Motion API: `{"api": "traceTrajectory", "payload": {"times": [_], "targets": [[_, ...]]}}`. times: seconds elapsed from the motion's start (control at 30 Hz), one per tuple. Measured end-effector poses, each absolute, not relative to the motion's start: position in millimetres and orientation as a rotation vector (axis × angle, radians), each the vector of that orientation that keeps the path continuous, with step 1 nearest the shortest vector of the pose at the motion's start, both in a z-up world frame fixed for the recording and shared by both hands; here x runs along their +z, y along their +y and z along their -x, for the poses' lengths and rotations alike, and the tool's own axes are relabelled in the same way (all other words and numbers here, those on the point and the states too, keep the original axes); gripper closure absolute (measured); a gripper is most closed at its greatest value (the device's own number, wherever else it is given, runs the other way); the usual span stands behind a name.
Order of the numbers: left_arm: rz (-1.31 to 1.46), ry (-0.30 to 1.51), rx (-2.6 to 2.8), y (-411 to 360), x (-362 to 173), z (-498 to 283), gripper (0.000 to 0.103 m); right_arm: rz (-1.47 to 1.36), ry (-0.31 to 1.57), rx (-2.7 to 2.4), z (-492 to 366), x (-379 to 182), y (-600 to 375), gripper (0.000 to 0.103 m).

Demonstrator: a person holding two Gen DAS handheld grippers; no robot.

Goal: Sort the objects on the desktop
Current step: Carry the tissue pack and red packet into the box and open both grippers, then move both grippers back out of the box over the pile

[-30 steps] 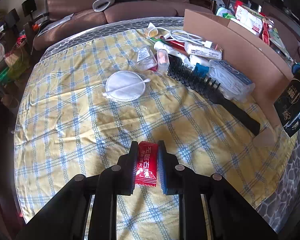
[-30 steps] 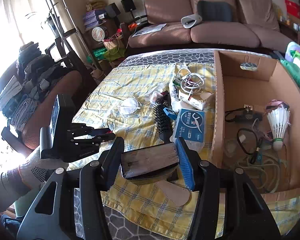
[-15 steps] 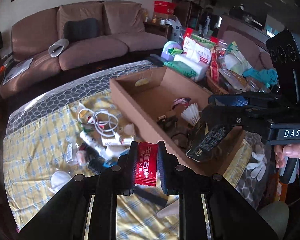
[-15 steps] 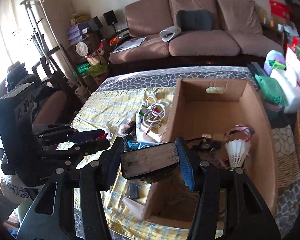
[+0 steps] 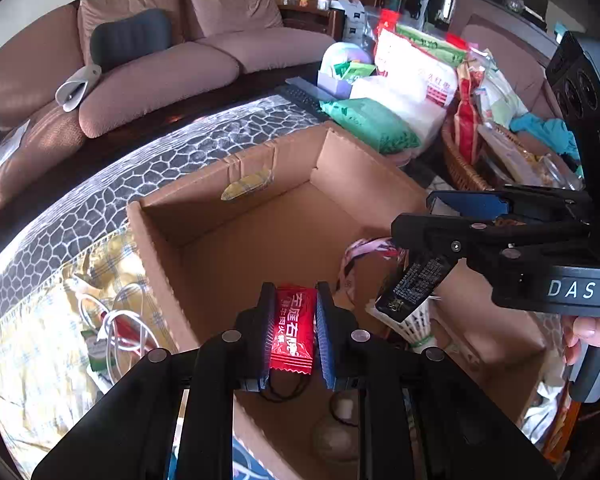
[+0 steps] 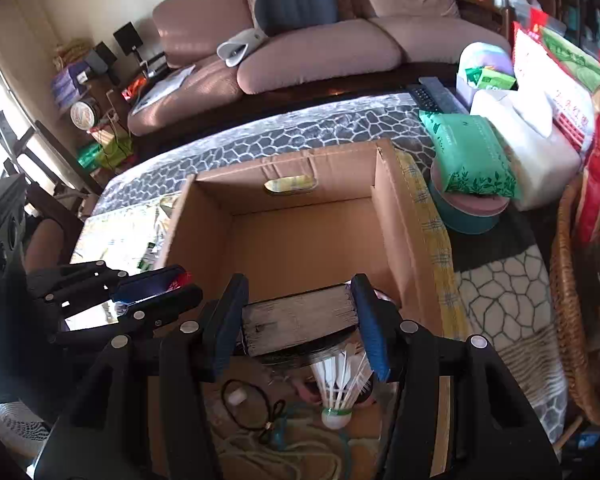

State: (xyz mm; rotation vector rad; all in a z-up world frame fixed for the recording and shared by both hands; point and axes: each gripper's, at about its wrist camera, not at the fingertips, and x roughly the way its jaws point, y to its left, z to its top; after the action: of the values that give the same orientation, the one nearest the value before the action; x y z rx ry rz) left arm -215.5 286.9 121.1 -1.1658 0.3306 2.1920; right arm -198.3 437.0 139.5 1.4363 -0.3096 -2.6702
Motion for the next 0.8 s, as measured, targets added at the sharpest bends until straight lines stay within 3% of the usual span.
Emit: {"api": "traceTrajectory", "payload": {"times": [0.37, 0.4, 0.43, 0.47, 0.5, 0.53, 0.7, 0.8], "targets": [[1.265, 0.420, 2.226, 306, 78, 263, 0.082, -1.593, -0.216, -2.650, 277, 85, 435, 0.053], [1.267, 0.410, 2.234, 305, 78, 265, 0.079, -1.578, -0.201, -2.667, 279, 85, 433, 0.052], [1.267, 0.394, 2.241, 303, 79, 268, 0.070, -1.572, -0.202, -2.672, 282, 85, 432, 0.053], [1.269, 0.377, 2.249, 301, 81, 269, 0.049, -1.572, -0.211, -2.676, 284, 86, 433, 0.052], [1.270, 0.352, 2.245, 299, 82, 270, 0.039, -1.576, -0.219, -2.689, 284, 87, 434, 0.044], [1.265, 0.343, 2.246, 297, 83, 271, 0.032, -1.578, -0.225, -2.706, 285, 88, 435, 0.029], [1.196, 0.261, 2.290, 281, 104, 259, 0.032, -1.445, -0.294, -2.777, 264, 111, 441, 0.024], [1.150, 0.252, 2.304, 266, 122, 244, 0.032, -1.376, -0.238, -2.838, 248, 130, 440, 0.024]]}}
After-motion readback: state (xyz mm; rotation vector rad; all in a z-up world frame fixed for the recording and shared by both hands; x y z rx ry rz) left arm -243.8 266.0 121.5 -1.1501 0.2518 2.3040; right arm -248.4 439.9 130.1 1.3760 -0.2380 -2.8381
